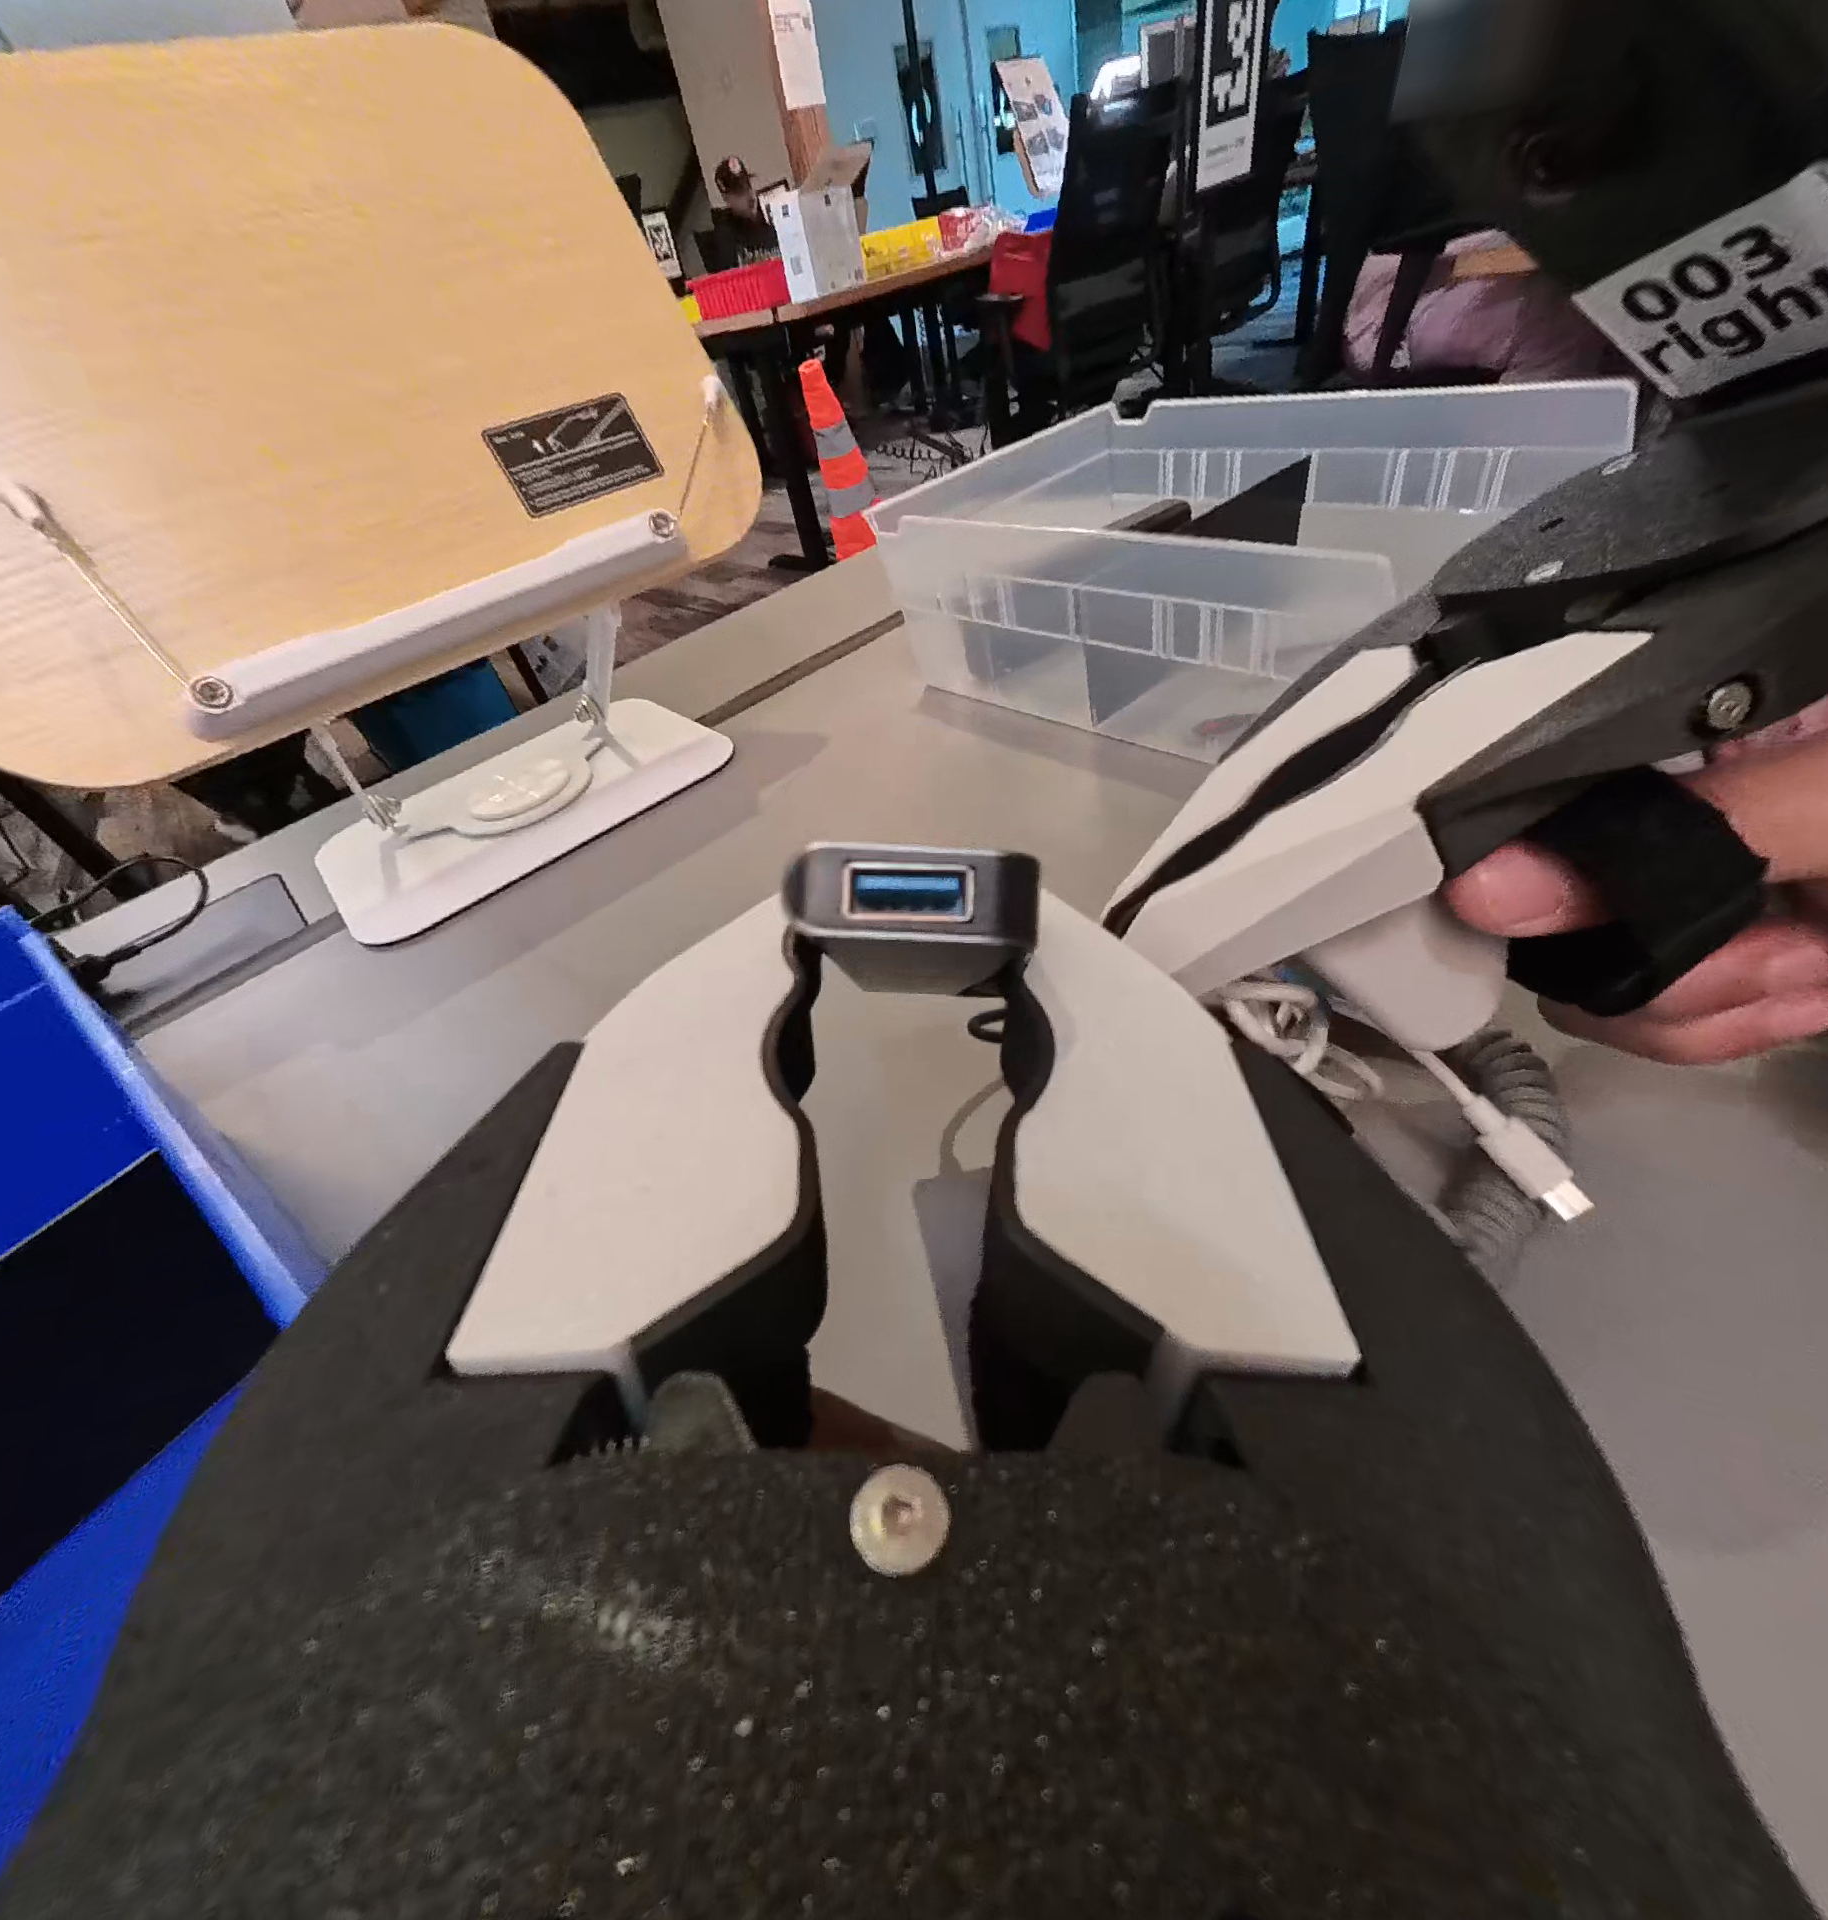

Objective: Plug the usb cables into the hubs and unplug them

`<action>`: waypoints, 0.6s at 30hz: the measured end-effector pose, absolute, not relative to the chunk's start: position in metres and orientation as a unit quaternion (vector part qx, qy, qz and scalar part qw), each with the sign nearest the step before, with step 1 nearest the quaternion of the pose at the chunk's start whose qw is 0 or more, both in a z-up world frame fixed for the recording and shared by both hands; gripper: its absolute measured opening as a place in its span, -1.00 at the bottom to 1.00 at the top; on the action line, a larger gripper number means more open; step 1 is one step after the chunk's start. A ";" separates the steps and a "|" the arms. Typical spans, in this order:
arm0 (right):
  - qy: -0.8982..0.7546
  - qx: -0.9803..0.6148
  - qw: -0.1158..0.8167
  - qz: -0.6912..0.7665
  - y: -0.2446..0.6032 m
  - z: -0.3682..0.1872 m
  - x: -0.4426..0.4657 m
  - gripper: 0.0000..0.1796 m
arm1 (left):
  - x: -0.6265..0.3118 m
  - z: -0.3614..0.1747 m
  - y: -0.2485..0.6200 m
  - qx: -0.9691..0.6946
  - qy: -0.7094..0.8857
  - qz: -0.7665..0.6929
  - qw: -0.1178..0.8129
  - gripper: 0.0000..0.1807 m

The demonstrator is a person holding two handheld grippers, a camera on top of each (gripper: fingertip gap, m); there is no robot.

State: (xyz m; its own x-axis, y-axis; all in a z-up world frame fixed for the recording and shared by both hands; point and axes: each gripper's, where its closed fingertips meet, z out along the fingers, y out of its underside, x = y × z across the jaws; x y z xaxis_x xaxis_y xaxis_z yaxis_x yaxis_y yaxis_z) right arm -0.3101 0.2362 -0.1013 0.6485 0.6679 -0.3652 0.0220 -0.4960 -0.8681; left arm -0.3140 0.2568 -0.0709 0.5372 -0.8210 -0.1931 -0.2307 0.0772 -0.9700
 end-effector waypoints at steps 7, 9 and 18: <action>-0.180 -0.783 0.437 0.404 0.236 -0.099 -0.311 -0.95 | -0.314 -0.070 0.258 -0.631 0.397 -0.217 0.630 -0.63; -0.180 -0.783 0.435 0.407 0.235 -0.099 -0.312 -0.95 | -0.314 -0.069 0.258 -0.631 0.397 -0.217 0.630 -0.64; -0.251 -0.759 0.529 0.284 0.237 -0.087 -0.314 -0.82 | -0.320 -0.066 0.266 -0.687 0.331 -0.279 0.583 -0.65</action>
State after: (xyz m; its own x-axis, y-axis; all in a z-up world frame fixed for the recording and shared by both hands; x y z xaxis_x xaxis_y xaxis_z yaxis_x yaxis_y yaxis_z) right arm -0.3143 0.2374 -0.0866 0.7124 0.6821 -0.1653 0.0812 -0.3141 -0.9459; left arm -0.3204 0.2663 -0.0663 0.6243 -0.7812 -0.0021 -0.1300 -0.1012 -0.9863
